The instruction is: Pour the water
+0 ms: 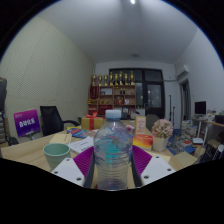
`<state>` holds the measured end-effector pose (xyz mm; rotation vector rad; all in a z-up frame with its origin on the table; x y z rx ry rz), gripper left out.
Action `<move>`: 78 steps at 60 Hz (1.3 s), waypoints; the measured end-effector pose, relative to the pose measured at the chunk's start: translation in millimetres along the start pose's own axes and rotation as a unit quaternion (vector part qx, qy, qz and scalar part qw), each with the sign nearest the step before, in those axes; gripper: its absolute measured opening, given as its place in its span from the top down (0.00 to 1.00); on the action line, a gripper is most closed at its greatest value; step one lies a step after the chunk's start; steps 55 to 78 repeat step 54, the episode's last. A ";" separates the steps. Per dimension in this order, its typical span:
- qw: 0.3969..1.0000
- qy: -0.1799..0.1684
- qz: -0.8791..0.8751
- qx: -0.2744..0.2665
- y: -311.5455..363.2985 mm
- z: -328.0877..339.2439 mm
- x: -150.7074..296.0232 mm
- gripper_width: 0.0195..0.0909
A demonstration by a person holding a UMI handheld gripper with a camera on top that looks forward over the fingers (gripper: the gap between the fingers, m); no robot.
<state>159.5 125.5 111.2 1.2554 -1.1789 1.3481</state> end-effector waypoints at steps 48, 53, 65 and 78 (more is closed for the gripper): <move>0.994 0.050 -0.038 0.089 33.2 314.6 47.7 0.10; 0.993 0.044 -0.035 0.101 42.0 352.9 53.4 0.10; 0.993 0.043 -0.035 0.103 43.4 361.1 54.5 0.10; 0.993 0.043 -0.035 0.103 43.4 361.1 54.5 0.10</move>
Point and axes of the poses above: the point between the fingertips, and its own axes, seen from behind it with the camera up: y to the left, x up, z backward, against the way the camera looks, the point moved 1 cm from there along z, backward, against the way the camera looks, and after that the axes turned 2 degrees about z, right-handed, at the moved point
